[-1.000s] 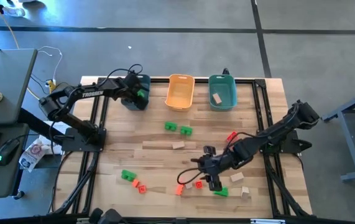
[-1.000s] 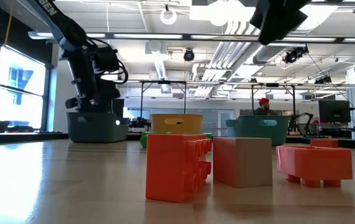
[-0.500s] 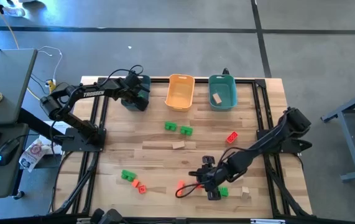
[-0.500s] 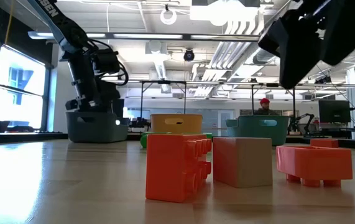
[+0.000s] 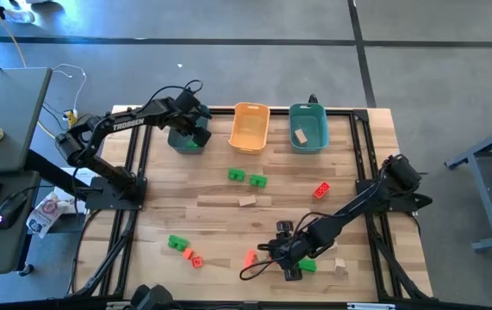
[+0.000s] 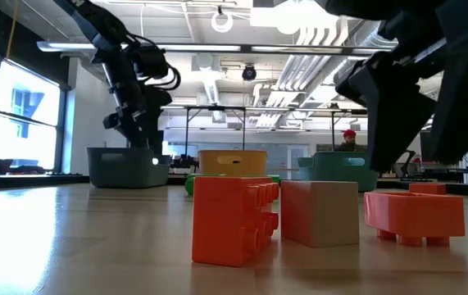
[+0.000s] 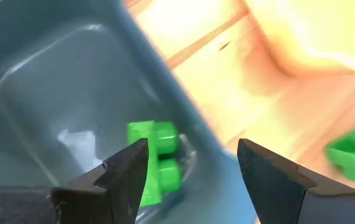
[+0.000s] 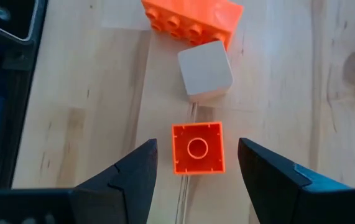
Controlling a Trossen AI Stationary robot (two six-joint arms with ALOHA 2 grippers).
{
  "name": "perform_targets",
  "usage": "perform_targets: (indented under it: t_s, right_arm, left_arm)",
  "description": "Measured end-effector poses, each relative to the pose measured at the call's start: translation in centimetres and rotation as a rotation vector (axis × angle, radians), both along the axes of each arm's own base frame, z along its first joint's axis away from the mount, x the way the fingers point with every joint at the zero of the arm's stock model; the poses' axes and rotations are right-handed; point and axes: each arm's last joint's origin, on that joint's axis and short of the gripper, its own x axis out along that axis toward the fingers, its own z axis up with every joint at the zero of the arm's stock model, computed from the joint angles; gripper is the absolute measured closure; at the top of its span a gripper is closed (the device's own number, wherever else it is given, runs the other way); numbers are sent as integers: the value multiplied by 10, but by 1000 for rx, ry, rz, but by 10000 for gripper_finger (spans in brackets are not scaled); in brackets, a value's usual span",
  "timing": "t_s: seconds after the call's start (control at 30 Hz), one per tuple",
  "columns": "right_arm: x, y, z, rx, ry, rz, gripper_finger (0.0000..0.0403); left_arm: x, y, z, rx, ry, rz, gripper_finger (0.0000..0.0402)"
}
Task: Sort & place blocks by color
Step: Put the orange game piece into the yellow bin
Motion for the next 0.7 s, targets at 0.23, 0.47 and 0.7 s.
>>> perform_targets:
  t_s: [0.23,0.47,0.7]
  right_arm:
    - [2,2,-13,-14,22,2,194]
    - [4,4,-26,-26,54,5,194]
    - [6,4,-28,-26,39,-24,216]
  left_arm:
    - [8,-16,17,33,-12,-89,169]
    - [9,-41,33,39,-16,-159,168]
    - [9,-71,48,37,-15,-253,169]
